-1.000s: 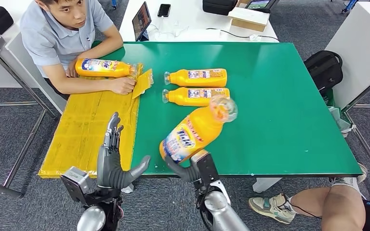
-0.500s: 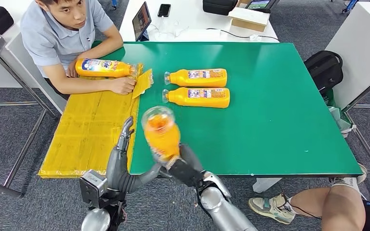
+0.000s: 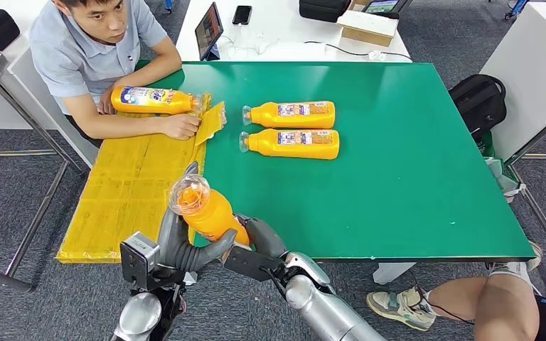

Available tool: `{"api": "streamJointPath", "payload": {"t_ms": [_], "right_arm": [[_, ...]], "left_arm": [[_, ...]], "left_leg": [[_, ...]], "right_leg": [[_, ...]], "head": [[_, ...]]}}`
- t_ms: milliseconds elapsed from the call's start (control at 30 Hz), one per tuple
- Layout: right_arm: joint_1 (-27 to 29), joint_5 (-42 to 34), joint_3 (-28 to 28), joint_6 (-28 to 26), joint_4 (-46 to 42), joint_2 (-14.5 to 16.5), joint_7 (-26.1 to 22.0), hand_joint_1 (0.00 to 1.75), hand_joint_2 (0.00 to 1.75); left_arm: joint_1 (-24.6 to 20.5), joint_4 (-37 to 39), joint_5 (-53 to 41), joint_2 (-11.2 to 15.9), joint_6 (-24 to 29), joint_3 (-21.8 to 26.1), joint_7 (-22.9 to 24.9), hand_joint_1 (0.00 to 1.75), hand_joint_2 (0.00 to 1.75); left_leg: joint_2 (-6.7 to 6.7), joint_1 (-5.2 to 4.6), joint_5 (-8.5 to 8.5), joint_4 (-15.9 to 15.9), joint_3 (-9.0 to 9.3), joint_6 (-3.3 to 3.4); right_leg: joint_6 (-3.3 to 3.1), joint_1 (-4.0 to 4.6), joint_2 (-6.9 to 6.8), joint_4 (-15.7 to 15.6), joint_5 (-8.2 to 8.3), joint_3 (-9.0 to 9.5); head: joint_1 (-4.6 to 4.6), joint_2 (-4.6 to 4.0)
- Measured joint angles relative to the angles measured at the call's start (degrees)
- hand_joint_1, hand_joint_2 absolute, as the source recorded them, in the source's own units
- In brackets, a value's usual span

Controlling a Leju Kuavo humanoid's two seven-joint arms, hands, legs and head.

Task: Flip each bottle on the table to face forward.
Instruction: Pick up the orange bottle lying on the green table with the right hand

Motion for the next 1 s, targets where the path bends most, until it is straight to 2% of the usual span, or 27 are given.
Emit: {"api": "streamJointPath", "payload": {"t_ms": [300,500,633,1000], "right_arm": [[-2.18,2.68,1.74,-1.51,1.83,-0.02,2.02,1.75,1.75],[-2.7,5.95,2.55,-4.94,1.87,-0.41,3.98,1.75,1.75],[-2.7,6.98,2.9,-5.95,1.87,-0.74,4.73,1.75,1.75],[-2.65,7.66,3.54,-6.46,1.87,-0.78,5.17,1.75,1.75]], "left_arm": [[-0.39,0.38,0.79,1.29,-3.46,0.62,0.19,0.0,1.75],[-1.53,1.87,-0.16,1.78,-5.15,1.61,3.96,0.0,1.75],[-2.03,2.81,-1.36,1.9,-4.98,1.62,5.11,1.64,1.75],[-2.75,4.13,-1.78,1.54,-5.13,1.58,5.82,1.68,1.75]], "left_leg": [[-0.01,0.0,0.0,0.0,0.0,0.0],[-0.03,0.0,0.01,0.0,0.0,0.01],[-0.03,-0.01,0.01,0.0,0.0,0.01],[-0.04,0.0,0.01,0.0,-0.01,0.0]], "right_leg": [[0.0,0.0,0.0,0.0,0.0,0.01],[0.0,-0.01,-0.02,0.01,0.0,0.03],[0.01,-0.01,-0.02,0.02,0.01,0.03],[0.01,-0.01,-0.03,0.01,0.0,0.03]], "head": [[0.02,0.0],[0.02,0.0],[0.03,0.0],[0.02,0.0]]}}
